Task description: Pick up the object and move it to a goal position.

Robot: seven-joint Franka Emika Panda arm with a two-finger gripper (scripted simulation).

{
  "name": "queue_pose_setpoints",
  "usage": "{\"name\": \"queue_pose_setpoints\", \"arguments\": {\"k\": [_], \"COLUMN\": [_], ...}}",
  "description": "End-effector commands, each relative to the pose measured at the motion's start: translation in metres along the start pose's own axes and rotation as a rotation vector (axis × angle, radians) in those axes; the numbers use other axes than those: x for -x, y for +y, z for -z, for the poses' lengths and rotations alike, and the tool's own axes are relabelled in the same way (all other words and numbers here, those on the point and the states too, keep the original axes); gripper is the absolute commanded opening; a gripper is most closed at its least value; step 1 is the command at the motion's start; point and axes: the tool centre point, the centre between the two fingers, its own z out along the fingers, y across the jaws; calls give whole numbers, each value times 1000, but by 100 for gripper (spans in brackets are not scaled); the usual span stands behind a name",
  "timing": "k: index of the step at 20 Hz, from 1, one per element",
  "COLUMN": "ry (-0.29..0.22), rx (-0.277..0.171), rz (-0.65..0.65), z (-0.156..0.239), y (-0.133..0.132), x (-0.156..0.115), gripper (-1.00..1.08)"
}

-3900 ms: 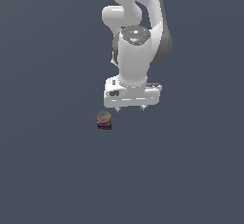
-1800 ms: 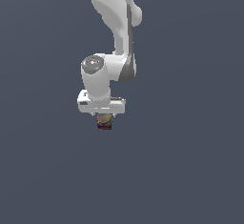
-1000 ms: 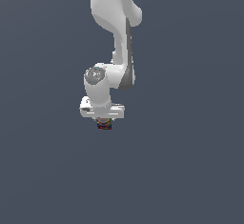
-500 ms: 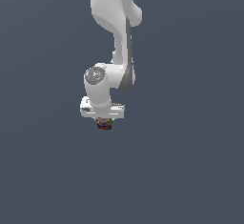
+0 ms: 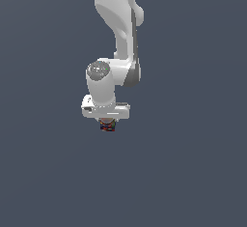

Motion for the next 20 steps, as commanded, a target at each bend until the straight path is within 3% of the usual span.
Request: {"name": "queue_pose_setpoints", "arguments": {"k": [1, 13, 20], "ry": [5, 5, 5], "rx": [1, 1, 1], "rz": [0, 0, 0], "z": [19, 119, 156], "y": [-7, -50, -66], "x": [-8, -50, -67], "gripper": [-100, -100, -100]}}
